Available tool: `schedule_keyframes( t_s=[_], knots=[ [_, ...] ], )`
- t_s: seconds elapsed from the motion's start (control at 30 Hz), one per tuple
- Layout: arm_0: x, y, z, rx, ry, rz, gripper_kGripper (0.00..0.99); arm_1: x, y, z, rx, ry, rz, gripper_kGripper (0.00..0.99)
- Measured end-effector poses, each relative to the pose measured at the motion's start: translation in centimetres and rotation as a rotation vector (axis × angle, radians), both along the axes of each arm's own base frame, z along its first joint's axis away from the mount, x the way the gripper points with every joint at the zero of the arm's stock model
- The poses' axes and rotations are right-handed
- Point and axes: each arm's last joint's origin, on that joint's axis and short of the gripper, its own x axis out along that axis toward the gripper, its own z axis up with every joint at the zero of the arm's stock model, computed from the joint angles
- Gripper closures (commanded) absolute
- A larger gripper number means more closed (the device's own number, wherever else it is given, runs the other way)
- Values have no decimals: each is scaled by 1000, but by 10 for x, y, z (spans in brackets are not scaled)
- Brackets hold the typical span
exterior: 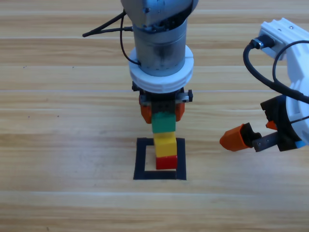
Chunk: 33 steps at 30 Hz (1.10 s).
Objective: Stack the blocks in the rectangular block: red at the bottom, yellow in the middle, green on top
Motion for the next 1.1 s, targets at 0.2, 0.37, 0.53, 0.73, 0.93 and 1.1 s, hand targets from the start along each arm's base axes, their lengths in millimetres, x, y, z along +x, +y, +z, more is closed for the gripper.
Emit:
schedule_keyframes(
  t_s=[0.2,0.37,0.53,0.73,0.93,1.1],
  knots=[
    [2,-3,-10,17,15,0,950,0,0,0,-1,0,1,0],
    [3,-4,-11,18,15,0,950,0,0,0,-1,0,1,0],
    [3,-4,-11,17,15,0,950,0,0,0,-1,0,2,0],
    [5,-6,-18,28,24,0,949,0,0,0,-1,0,2,0],
    [5,-7,-20,31,26,0,949,0,0,0,0,2,4,0],
    [5,-7,-20,31,26,0,949,0,0,0,0,3,5,0]
  ],
)
